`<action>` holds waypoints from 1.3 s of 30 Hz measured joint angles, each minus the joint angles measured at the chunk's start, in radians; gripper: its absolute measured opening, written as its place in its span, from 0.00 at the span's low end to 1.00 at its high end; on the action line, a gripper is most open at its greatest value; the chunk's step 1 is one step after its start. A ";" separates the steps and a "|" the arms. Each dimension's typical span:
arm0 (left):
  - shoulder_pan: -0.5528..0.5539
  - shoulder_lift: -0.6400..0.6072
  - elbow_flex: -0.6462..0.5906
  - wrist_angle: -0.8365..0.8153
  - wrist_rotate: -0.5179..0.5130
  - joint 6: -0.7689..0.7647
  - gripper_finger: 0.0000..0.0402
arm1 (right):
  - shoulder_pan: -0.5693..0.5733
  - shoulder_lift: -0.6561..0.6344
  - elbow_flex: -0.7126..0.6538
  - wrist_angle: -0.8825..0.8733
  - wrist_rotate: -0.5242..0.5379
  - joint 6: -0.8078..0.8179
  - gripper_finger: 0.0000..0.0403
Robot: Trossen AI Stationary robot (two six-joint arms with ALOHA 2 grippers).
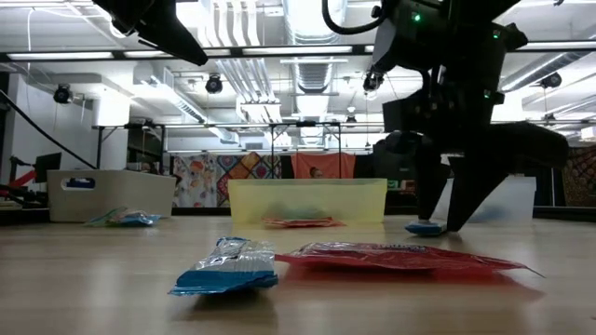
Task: Sort candy
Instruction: Put the white chocolate into the transparent bin
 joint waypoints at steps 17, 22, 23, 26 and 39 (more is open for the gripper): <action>0.000 0.000 -0.006 0.002 0.001 -0.003 0.23 | -0.027 0.041 0.012 -0.002 -0.142 0.002 0.07; 0.000 0.000 -0.007 0.003 0.000 -0.003 0.23 | -0.027 -0.031 0.047 -0.077 -0.149 0.090 0.07; 0.000 0.000 -0.007 0.005 0.001 -0.003 0.23 | -0.027 -0.053 0.059 -0.090 -0.148 0.111 0.07; 0.000 0.000 -0.007 0.006 0.001 -0.003 0.23 | -0.037 -0.111 0.087 -0.180 -0.098 0.184 0.08; 0.000 0.000 -0.007 0.009 0.003 -0.003 0.23 | -0.291 -0.310 0.113 -0.564 0.187 0.472 0.08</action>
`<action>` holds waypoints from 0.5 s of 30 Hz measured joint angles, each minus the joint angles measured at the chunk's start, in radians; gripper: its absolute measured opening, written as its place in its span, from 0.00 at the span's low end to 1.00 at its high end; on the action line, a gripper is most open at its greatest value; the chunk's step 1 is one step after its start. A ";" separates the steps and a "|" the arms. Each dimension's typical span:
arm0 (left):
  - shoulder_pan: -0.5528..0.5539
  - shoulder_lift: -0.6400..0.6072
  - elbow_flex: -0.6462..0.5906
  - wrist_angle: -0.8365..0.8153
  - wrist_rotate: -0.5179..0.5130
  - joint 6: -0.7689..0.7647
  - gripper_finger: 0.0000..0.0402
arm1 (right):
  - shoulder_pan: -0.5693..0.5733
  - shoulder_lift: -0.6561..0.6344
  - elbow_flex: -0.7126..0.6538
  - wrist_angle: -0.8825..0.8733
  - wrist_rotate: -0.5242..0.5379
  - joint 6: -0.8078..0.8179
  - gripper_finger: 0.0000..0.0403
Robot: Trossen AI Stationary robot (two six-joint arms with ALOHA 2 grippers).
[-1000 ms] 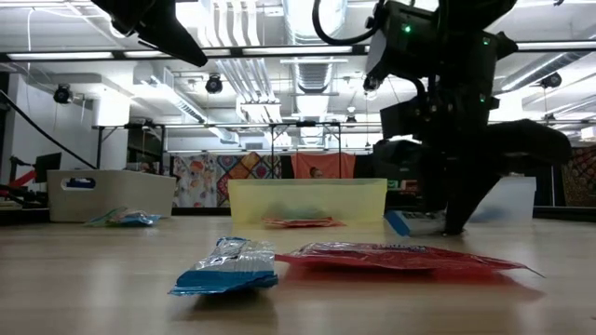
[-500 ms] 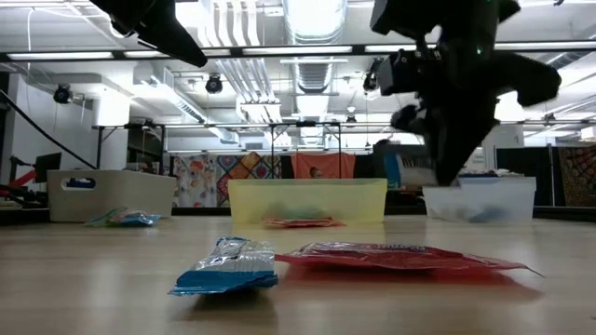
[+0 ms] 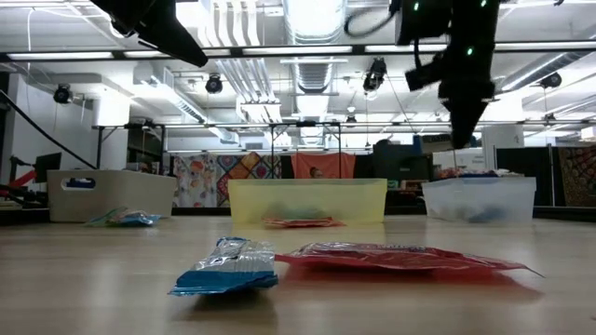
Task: Sort candy
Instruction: Put the white chocolate into the transparent bin
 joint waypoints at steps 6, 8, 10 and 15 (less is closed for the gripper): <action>0.000 0.000 0.000 0.002 0.001 0.000 0.23 | -0.184 -0.027 -0.029 -0.013 0.042 0.021 0.08; 0.000 0.000 0.000 0.003 0.001 0.000 0.23 | -0.240 -0.025 -0.044 -0.009 0.042 0.018 0.08; 0.000 0.000 0.000 0.002 0.012 0.000 0.23 | -0.291 -0.024 -0.060 -0.003 0.042 0.015 0.08; 0.000 0.000 0.000 0.003 0.070 0.000 0.23 | -0.367 -0.018 -0.097 0.022 0.039 0.000 0.08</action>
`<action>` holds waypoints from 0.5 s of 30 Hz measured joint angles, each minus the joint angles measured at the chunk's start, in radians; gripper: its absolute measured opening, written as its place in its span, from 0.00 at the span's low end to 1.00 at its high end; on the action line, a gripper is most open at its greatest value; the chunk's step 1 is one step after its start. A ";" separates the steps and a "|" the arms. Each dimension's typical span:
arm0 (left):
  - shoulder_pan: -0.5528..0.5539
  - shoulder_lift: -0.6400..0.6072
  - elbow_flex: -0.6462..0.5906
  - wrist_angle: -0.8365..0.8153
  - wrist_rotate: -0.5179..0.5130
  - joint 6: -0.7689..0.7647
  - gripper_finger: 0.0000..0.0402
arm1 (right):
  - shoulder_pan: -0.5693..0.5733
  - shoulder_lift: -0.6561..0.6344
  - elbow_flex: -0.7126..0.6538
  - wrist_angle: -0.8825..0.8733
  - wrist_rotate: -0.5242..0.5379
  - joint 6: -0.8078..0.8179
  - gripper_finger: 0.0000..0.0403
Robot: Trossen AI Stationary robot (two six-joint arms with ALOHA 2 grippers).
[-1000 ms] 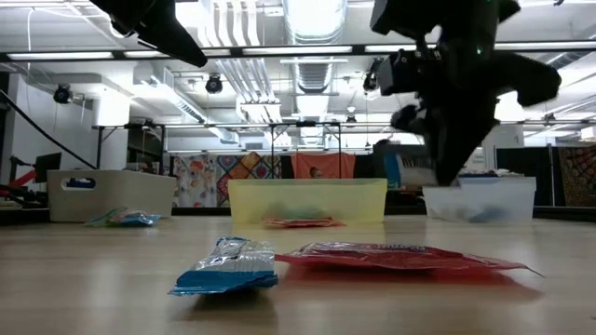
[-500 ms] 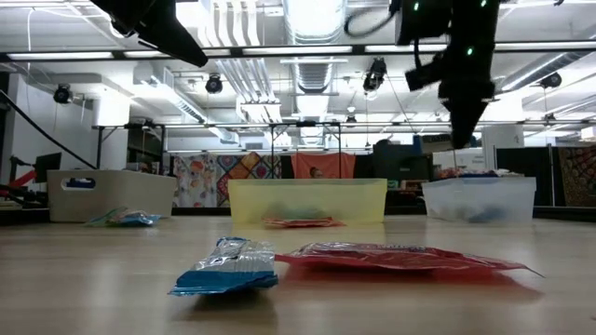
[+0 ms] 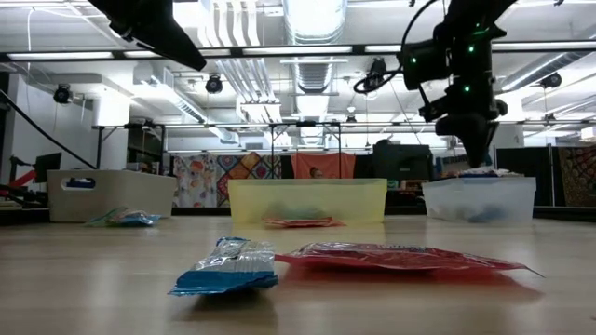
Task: Sort candy
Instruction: Put the white chocolate into the transparent bin, then put the blue gummy into the yellow bin
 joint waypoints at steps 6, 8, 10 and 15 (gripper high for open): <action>0.001 0.000 0.000 0.000 0.019 0.004 0.23 | -0.023 0.013 -0.018 0.022 -0.003 0.000 0.15; 0.002 0.000 0.000 0.000 0.020 0.007 0.23 | -0.023 0.015 -0.018 0.026 -0.003 0.000 0.20; 0.004 0.000 0.000 0.000 0.032 0.007 0.23 | -0.023 0.016 -0.018 0.031 -0.003 0.004 0.25; 0.033 0.000 0.013 0.003 0.132 -0.008 0.23 | -0.023 -0.001 -0.014 0.035 -0.002 0.019 0.34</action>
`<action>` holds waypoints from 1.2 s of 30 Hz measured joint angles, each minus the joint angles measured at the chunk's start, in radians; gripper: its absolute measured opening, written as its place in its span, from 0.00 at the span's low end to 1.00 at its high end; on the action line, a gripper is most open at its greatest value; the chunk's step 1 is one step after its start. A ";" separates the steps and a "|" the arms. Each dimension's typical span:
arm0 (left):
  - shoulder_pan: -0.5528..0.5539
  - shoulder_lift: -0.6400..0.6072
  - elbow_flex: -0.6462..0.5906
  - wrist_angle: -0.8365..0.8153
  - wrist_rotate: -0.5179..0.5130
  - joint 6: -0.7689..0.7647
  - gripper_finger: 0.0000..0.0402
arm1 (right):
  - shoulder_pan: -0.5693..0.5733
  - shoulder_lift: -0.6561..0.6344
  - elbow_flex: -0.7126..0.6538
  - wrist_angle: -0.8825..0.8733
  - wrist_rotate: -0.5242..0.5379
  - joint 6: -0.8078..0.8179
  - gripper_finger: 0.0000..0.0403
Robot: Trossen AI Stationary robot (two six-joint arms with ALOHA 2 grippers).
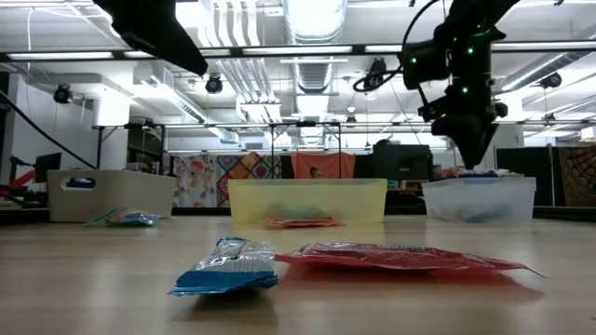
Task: Sort candy
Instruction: Put the blue gummy into the yellow bin
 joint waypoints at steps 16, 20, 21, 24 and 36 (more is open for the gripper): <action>0.203 0.027 0.002 -0.267 0.252 -0.406 0.20 | 0.065 -0.080 0.010 0.119 -0.004 0.008 0.37; 0.238 0.087 0.001 -0.334 0.282 -0.457 0.17 | 0.097 -0.082 0.007 0.134 -0.004 0.024 0.36; 0.245 0.107 0.001 -0.336 0.282 -0.464 0.17 | 0.108 -0.082 0.002 0.134 -0.005 0.047 0.36; 0.269 0.167 0.001 -0.336 0.300 -0.469 0.14 | 0.142 -0.083 -0.012 0.134 -0.005 0.119 0.35; 0.363 0.337 0.001 -0.402 0.307 -0.494 0.09 | 0.284 -0.083 -0.030 0.271 0.057 0.254 0.34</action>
